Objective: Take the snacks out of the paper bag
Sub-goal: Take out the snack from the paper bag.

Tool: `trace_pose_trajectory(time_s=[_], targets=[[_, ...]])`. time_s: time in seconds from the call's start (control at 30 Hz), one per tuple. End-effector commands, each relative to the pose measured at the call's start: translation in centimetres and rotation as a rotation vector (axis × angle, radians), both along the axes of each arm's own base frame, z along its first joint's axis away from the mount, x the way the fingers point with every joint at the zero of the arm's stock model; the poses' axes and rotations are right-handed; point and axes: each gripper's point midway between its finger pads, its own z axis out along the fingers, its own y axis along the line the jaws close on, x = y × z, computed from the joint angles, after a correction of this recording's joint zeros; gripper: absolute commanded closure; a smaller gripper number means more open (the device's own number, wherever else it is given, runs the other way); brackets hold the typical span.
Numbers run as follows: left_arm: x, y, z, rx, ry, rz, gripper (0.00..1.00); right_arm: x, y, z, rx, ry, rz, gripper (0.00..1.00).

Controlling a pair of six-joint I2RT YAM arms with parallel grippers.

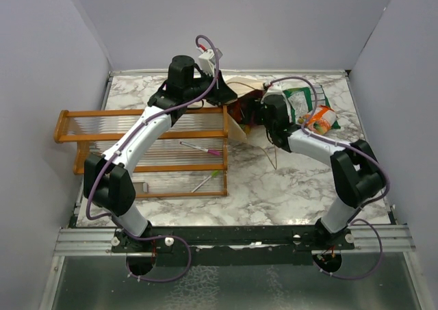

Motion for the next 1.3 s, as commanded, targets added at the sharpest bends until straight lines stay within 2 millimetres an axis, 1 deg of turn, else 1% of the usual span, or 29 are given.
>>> trace_pose_trajectory(time_s=[0.0,0.2,0.23,0.3,0.33,0.37,0.4,0.43,0.5,0.57,0.6,0.63,0.73,0.87,0.9,1.03,1.17,1.27], targets=[[-0.5,0.4,1.9,-0.027,-0.045,-0.005,1.0,2.6,-0.5,0.3,0.017,-0.087,-0.092,0.21],[-0.3,0.4,1.7,-0.024,-0.04,-0.002,1.0,4.2,1.2,-2.5,0.082,-0.064,-0.083,0.17],[-0.3,0.4,1.7,-0.025,-0.041,-0.003,1.0,4.5,1.5,-3.0,0.087,-0.061,-0.08,0.17],[-0.3,0.5,1.7,-0.024,-0.042,-0.002,1.0,4.9,1.8,-3.7,0.097,-0.049,-0.088,0.22],[-0.3,0.5,1.7,-0.023,-0.04,-0.002,1.0,5.1,1.9,-4.0,0.099,-0.04,-0.089,0.27],[-0.3,0.5,1.6,-0.023,-0.04,0.0,1.0,5.1,2.0,-4.0,0.101,-0.037,-0.088,0.36],[-0.3,0.5,1.7,-0.023,-0.04,0.0,1.0,5.1,2.0,-3.8,0.102,-0.035,-0.084,0.54],[-0.3,0.5,1.6,-0.022,-0.038,0.0,1.0,4.9,2.0,-3.5,0.104,-0.039,-0.081,0.65],[-0.2,0.4,1.5,-0.023,-0.035,0.0,1.0,4.5,1.9,-2.5,0.12,-0.059,-0.072,0.74],[-0.2,0.4,1.4,-0.026,-0.03,0.0,1.0,4.0,2.0,-1.3,0.127,-0.079,-0.051,0.86],[-0.2,0.4,1.4,-0.027,-0.029,0.001,1.0,3.7,2.1,-0.6,0.133,-0.089,-0.034,0.91],[-0.2,0.4,1.4,-0.027,-0.025,0.001,1.0,3.5,2.3,0.0,0.14,-0.098,-0.017,0.93],[-0.1,0.4,1.3,-0.028,-0.023,0.002,1.0,2.5,3.0,1.3,0.161,-0.105,0.046,0.98],[0.0,0.5,1.2,-0.024,-0.022,0.011,1.0,0.5,3.5,2.9,0.212,-0.084,0.111,0.98],[0.0,0.4,1.2,-0.023,-0.024,0.012,1.0,-0.3,3.5,3.0,0.227,-0.076,0.121,0.98],[0.1,0.5,0.9,-0.025,-0.012,0.016,1.0,-2.7,3.8,4.3,0.293,-0.069,0.18,0.98],[0.2,0.4,0.9,-0.029,-0.006,0.013,1.0,-3.8,3.2,5.4,0.312,-0.067,0.173,0.98],[0.1,0.6,1.1,-0.029,-0.01,0.016,1.0,-4.2,2.8,6.9,0.319,-0.084,0.169,0.99]])
